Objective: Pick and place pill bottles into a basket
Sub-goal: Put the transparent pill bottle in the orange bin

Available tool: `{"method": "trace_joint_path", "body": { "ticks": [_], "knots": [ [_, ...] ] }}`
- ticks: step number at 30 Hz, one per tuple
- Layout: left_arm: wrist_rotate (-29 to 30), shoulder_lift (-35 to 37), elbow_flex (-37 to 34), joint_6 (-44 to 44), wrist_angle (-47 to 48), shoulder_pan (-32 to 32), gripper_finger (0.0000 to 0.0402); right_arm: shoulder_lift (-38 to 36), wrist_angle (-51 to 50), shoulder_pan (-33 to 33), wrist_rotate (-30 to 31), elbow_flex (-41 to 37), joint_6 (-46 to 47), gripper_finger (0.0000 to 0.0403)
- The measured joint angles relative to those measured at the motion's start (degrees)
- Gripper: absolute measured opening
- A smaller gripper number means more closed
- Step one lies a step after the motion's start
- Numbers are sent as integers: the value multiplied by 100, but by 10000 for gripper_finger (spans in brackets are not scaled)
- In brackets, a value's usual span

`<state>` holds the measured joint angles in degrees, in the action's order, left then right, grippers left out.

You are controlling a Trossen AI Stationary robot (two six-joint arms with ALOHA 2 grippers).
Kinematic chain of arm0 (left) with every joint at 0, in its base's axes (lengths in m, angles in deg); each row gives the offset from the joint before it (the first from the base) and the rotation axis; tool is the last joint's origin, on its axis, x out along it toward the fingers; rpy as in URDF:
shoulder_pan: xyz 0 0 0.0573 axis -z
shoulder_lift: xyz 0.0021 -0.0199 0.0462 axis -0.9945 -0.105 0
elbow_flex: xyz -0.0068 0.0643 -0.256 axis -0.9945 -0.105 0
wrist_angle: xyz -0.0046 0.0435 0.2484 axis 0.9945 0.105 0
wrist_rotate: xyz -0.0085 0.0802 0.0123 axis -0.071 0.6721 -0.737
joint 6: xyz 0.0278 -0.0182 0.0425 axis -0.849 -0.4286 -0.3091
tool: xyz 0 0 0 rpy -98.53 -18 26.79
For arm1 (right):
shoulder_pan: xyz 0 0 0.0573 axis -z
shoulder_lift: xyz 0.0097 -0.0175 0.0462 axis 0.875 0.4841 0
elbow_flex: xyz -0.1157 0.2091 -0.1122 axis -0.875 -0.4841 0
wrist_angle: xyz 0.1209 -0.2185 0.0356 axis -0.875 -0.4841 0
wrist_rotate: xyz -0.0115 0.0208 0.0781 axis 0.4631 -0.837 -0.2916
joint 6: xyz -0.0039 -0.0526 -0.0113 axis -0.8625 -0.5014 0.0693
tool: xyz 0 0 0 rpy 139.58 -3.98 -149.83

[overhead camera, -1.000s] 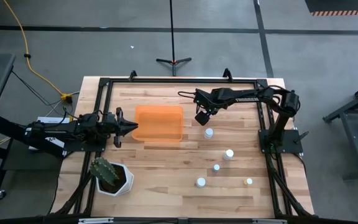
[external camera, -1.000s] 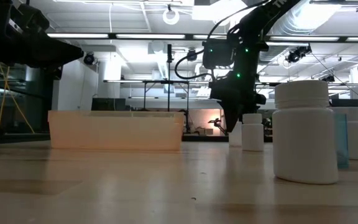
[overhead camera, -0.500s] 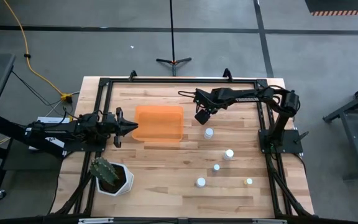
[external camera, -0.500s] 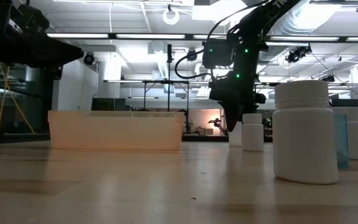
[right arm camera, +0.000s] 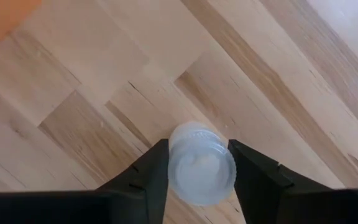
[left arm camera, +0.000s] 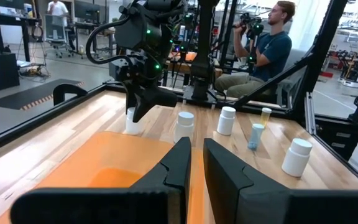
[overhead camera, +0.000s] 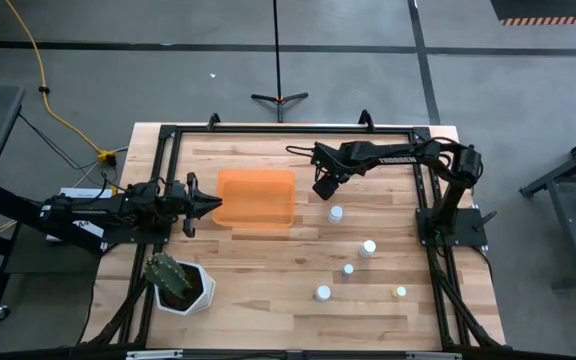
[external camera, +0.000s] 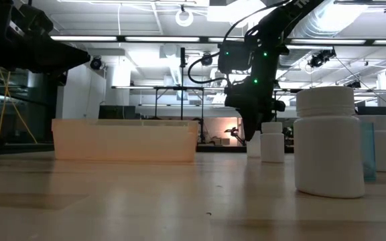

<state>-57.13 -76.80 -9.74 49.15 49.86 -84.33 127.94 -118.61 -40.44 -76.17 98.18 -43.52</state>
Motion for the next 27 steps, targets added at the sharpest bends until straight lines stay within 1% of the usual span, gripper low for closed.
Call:
{"method": "trace_joint_path", "body": {
  "ticks": [3, 10, 14, 22, 27],
  "knots": [
    [-1, 0, 1, -61, 0, -1, 79, 0, 0, 0, -2, 4, -10, 138],
    [-1, -1, 1, -61, 0, -1, 79, 0, -2, 0, 1, 4, 57, 145],
    [-1, -1, 0, -61, 0, -2, 79, 0, -4, 0, 48, 4, 66, 136],
    [28, -1, 1, -63, -2, -2, 79, 0, 11, 0, -26, 4, 64, 140],
    [43, -1, 0, -83, -4, -1, 79, 1, -8, 0, -79, 48, 51, 132]
  ]
}}
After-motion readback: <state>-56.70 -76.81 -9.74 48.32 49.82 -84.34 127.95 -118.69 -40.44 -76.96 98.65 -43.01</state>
